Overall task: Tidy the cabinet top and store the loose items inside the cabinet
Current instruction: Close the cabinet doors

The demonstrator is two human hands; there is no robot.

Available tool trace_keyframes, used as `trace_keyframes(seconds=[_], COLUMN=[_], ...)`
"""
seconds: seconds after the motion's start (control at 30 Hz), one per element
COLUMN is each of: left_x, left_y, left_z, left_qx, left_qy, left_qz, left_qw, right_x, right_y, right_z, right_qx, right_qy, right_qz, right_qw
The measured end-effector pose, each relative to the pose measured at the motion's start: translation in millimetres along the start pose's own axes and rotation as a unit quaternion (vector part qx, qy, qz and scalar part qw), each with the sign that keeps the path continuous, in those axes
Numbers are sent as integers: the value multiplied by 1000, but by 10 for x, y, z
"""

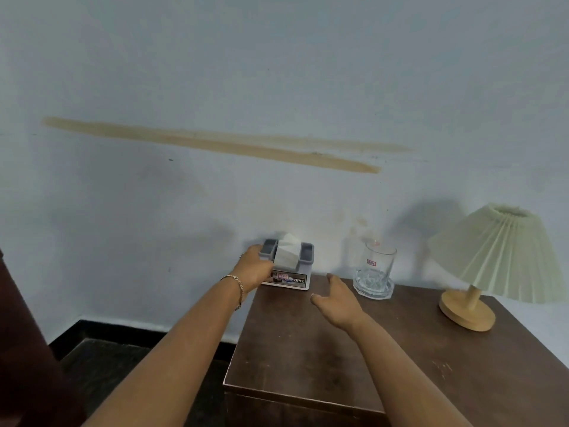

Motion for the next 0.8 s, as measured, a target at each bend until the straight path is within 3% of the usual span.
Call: trace_keyframes(seconds=[0.27, 0.47, 0.67, 0.8], left_x=[145, 231, 246, 391], left_y=[244, 528, 666, 590], left_z=[478, 722, 817, 783], left_qx=[-8, -27, -13, 4], left_qy=[-30, -38, -48, -22], left_qz=[-31, -49, -55, -66], left_qw=[999, 998, 997, 998], right_x=[80, 358, 327, 153], right_y=[84, -26, -17, -111], right_z=[324, 946, 926, 853], right_qx=[-18, -61, -31, -17], right_qy=[6, 10, 17, -24], right_qz=[141, 128, 152, 143], right_qw=[990, 990, 988, 989])
Point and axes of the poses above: each hand's wrist, its own z-axis towards the middle knuckle, its own x-axis out of the palm, y = z × x, the point moved 7 cm from there along z, towards the middle knuckle, and after that the axes turned 2 degrees about -z, right-handed, at the moved point
